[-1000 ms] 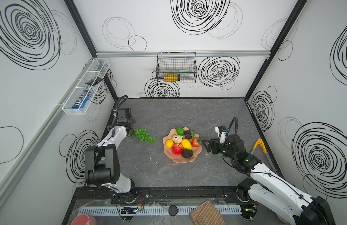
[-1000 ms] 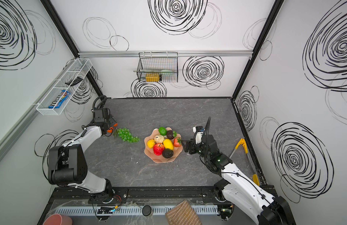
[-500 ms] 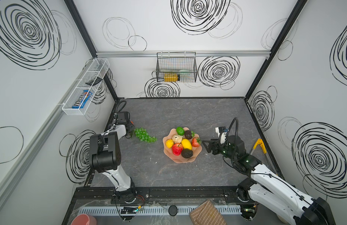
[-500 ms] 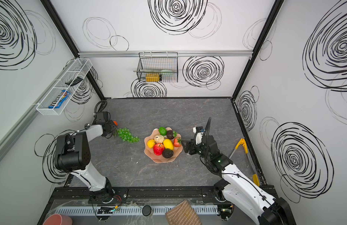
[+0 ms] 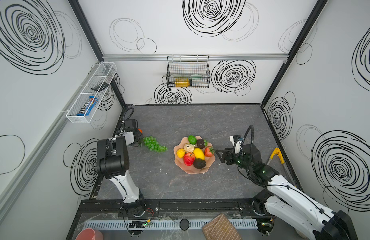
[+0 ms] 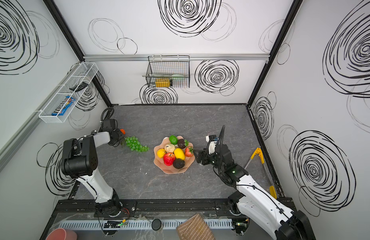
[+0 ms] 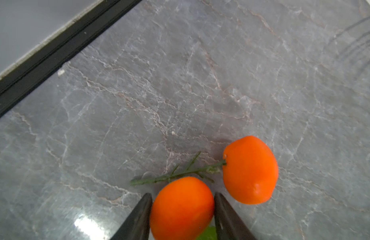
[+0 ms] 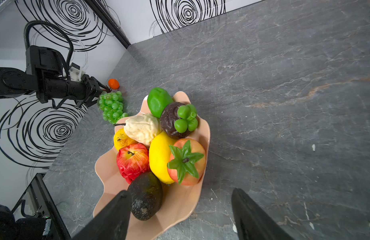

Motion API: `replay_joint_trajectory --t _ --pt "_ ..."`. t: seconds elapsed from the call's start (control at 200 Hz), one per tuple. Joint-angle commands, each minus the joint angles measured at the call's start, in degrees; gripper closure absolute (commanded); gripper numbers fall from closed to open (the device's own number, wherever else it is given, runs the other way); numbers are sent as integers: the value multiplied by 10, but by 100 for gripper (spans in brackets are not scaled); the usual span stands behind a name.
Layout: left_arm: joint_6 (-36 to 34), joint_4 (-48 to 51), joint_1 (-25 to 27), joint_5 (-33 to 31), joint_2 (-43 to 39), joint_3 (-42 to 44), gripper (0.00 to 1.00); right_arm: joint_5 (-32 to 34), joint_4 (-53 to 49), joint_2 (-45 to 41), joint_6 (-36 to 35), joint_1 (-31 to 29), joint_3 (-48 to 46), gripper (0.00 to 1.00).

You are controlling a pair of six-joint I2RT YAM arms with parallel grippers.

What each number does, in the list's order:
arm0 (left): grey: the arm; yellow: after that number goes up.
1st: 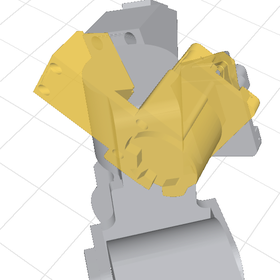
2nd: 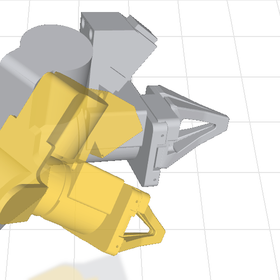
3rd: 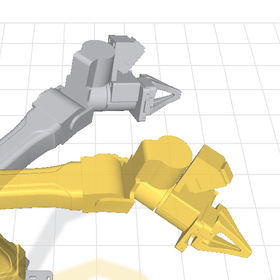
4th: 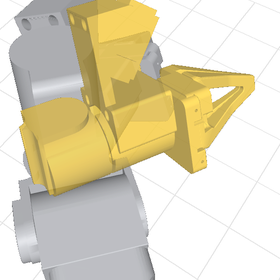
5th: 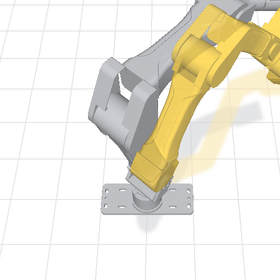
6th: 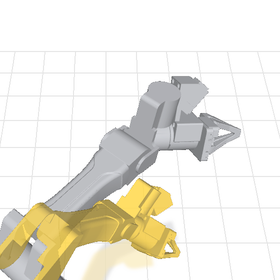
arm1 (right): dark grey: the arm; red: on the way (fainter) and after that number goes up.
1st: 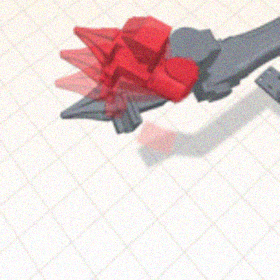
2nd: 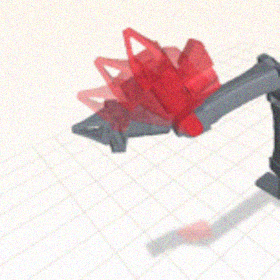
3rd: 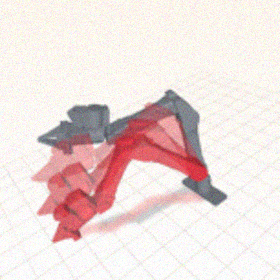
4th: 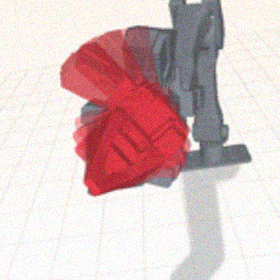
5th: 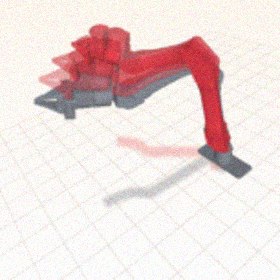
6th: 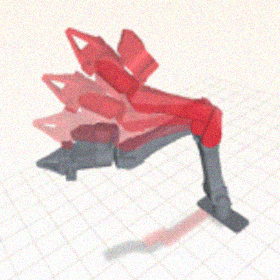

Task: Place and organize the fake fruits in the fruit bowl
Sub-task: 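Move the left gripper down over the orange tangerines beside the grapes, then close the left gripper on one of the stemmed orange tangerines, then lift the tangerines and carry them toward the right gripper over the bowl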

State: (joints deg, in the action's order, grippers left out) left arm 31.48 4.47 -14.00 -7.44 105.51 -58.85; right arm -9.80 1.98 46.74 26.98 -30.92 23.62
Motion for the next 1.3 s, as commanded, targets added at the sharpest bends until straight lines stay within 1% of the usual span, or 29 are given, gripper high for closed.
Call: replay_joint_trajectory --t 0.0,0.145,0.295,0.38,0.51,0.61,0.715,0.74,0.866,0.981,1.066,1.191,1.296 --pt "2 -23 -5 13 4 -8 56 4 4 0 -2 -2 -2 20" --pt "1 -25 1 9 -7 -5 58 6 -1 -2 -3 -1 3 20" --pt "5 -45 15 8 -45 16 60 8 -3 -2 -4 0 8 20" --pt "-1 -49 28 11 -79 24 60 8 -4 0 -4 0 10 20" --pt "-16 -34 65 -10 -145 24 60 8 -7 0 -3 0 16 20" --pt "-33 -31 120 -25 -200 22 60 7 -8 0 0 2 21 20" --pt "-67 -39 201 -28 -243 7 60 1 -8 1 6 5 29 20" --pt "-88 -43 221 -28 -251 4 60 -2 -7 1 7 7 32 20" --pt "-145 -67 320 -17 -277 -4 60 -16 -10 -2 19 17 46 20" --pt "-187 -83 399 -4 -288 -9 60 -28 -10 -9 30 30 57 20" --pt "-211 -107 444 27 -294 0 61 -37 -9 -11 35 40 62 20" --pt "-248 -136 504 49 -300 22 61 -66 0 -11 35 59 66 20" --pt "-264 -165 534 89 -303 49 61 -101 13 -12 35 75 68 20"
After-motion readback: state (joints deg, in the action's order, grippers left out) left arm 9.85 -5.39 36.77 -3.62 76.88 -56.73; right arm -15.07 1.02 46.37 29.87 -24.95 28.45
